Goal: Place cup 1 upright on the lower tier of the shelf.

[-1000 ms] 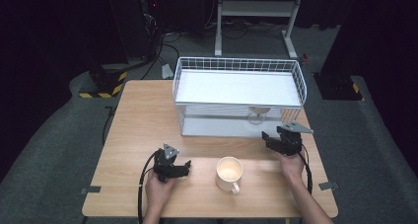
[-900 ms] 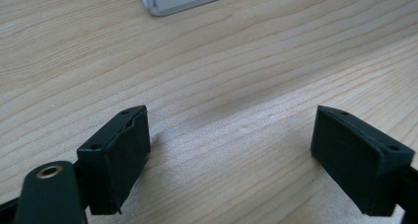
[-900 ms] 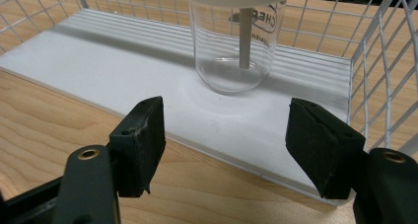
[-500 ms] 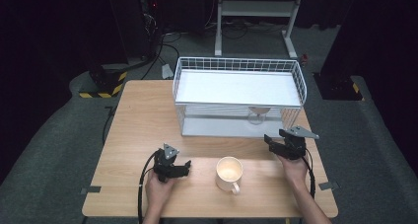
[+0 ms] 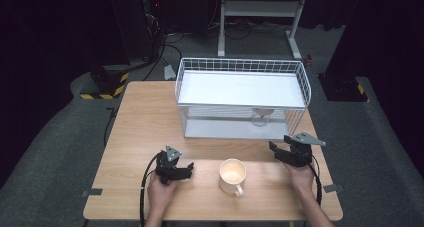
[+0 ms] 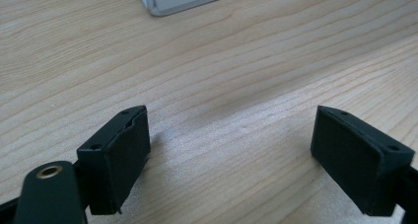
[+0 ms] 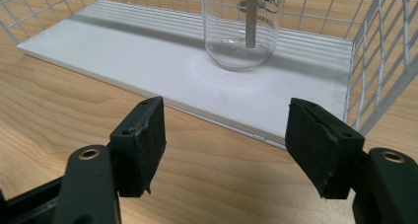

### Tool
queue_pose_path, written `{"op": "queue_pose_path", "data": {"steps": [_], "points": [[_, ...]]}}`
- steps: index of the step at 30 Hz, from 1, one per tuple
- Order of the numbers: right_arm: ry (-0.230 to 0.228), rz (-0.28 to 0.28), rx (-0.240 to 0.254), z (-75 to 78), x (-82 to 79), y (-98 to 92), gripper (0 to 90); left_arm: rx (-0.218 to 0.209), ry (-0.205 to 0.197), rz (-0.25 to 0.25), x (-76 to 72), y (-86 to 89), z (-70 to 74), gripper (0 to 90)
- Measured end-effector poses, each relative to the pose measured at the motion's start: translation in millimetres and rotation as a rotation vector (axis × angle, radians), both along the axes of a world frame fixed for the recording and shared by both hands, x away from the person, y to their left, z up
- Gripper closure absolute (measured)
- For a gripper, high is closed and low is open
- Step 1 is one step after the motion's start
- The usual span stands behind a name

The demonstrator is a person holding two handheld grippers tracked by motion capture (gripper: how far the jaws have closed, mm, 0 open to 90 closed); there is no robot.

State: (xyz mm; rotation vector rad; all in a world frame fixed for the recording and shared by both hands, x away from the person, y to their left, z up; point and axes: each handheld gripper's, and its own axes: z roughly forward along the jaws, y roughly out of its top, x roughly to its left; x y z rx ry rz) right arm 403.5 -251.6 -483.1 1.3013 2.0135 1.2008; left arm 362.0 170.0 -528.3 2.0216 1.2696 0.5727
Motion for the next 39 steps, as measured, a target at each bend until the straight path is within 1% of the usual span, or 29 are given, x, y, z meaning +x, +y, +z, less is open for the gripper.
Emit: {"op": "queue_pose_path", "data": {"steps": [8, 10, 12, 13, 14, 16, 21, 23, 31, 39], "points": [[-0.002, 0.003, -0.007, -0.8, -6.0, -3.6, 31.8, 0.000, 0.000, 0.000, 0.0, 0.0, 0.0, 15.6], [0.003, -0.002, -0.001, -1.4, -7.5, -4.6, 31.9, 0.000, 0.000, 0.000, 0.0, 0.0, 0.0, 15.6], [-0.002, 0.000, -0.006, -2.0, -7.8, -5.9, 32.0, 0.000, 0.000, 0.000, 0.0, 0.0, 0.0, 15.6], [0.007, -0.006, -0.003, -2.4, -9.1, -6.5, 32.0, 0.000, 0.000, 0.000, 0.0, 0.0, 0.0, 15.6], [-0.004, -0.005, -0.005, -3.2, -10.3, -8.3, 32.0, 0.000, 0.000, 0.000, 0.0, 0.0, 0.0, 15.6], [-0.001, -0.008, -0.001, -3.4, -12.2, -9.3, 32.0, 0.000, 0.000, 0.000, 0.0, 0.0, 0.0, 15.6], [-0.010, -0.008, -0.009, -4.3, -16.4, -11.6, 32.1, 0.000, 0.000, 0.000, 0.0, 0.0, 0.0, 15.6], [-0.027, -0.015, -0.007, -4.6, -21.3, -14.0, 33.1, 0.000, 0.000, 0.000, 0.0, 0.0, 0.0, 15.6], [-0.028, -0.015, -0.006, -3.8, -30.2, -19.3, 33.3, 0.000, 0.000, 0.000, 0.0, 0.0, 0.0, 15.6], [-0.026, -0.023, 0.003, -8.7, -37.7, -22.0, 33.3, 0.000, 0.000, 0.000, 0.0, 0.0, 0.0, 15.6]]}}
